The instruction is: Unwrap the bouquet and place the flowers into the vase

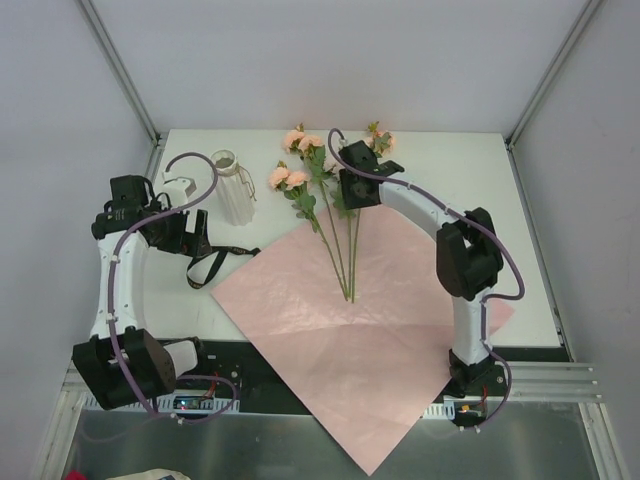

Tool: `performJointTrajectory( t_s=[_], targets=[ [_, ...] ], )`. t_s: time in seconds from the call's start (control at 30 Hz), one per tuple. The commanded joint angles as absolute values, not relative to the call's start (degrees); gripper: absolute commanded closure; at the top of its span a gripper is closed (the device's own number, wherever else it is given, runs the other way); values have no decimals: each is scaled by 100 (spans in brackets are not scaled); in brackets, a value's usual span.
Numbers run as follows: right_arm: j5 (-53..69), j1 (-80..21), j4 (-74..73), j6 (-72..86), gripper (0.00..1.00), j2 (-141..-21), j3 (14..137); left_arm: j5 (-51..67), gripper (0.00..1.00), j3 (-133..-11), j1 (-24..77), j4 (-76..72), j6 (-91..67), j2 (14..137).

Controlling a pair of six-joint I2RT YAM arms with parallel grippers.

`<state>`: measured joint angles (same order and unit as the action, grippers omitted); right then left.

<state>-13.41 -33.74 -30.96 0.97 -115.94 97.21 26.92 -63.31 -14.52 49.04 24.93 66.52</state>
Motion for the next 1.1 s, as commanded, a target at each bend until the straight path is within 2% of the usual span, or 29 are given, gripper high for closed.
performJointTrajectory(
  t_s=[0.0, 0.27, 0.63, 0.73, 0.77, 0.87, 1.07],
  targets=[
    [-1196, -3419, -2725, 35, 58, -11829, 9914, 2937, 9, -6153, -1749, 4527, 2461, 6802],
    [-1064, -3401, -2707, -44, 58, -12339, 10098, 2610, 11, -5854, -1828, 4324, 2127, 7330],
    [-818, -3305, -2839, -53, 61, -12832, 10432, 2584, 11, -5643, -1828, 4131, 2022, 7190],
    [-756, -3287, -2900, -26, 74, -12937, 10573, 2523, 11, -5503, -1828, 4008, 1873, 7163],
    [-756, -3296, -2909, -9, 85, -12946, 10582, 2470, 10, -5458, -1828, 3956, 1733, 7154],
    [-756, -3278, -2909, 158, 97, -12859, 10556, 2250, 10, -5326, -1828, 3832, 1399, 7189],
    [-616, -3278, -2567, 421, 99, -12139, 10240, 2241, 9, -5361, -1828, 3797, 1178, 7242]
  ],
)
